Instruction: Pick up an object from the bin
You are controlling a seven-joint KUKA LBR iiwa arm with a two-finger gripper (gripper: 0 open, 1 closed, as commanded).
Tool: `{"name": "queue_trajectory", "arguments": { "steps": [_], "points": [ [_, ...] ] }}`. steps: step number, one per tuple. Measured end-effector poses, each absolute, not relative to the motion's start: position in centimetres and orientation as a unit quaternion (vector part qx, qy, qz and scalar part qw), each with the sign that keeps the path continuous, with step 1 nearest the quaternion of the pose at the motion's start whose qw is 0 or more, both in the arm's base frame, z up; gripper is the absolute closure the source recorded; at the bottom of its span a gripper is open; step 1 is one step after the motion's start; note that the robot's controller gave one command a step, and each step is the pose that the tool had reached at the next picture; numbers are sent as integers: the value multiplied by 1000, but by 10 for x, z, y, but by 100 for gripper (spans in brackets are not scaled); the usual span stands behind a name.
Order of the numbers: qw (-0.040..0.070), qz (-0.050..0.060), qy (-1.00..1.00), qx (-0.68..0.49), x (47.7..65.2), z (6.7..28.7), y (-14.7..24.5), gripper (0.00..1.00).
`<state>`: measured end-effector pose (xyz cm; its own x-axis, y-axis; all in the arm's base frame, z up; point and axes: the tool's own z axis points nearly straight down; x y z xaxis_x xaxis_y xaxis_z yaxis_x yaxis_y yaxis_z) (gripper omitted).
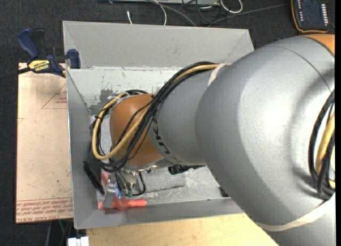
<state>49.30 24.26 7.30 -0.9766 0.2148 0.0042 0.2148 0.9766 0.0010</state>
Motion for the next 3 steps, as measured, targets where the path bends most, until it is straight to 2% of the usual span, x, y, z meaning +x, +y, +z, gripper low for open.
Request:
{"name": "queue_trajectory", "arguments": {
  "steps": [1, 2, 3],
  "points": [
    [-6, -4, -991, -133, 486, 70, 251, 0],
    [0, -3, -981, -196, 481, 71, 248, 100],
    [0, -3, -980, -197, 481, 71, 248, 100]
  ]
}}
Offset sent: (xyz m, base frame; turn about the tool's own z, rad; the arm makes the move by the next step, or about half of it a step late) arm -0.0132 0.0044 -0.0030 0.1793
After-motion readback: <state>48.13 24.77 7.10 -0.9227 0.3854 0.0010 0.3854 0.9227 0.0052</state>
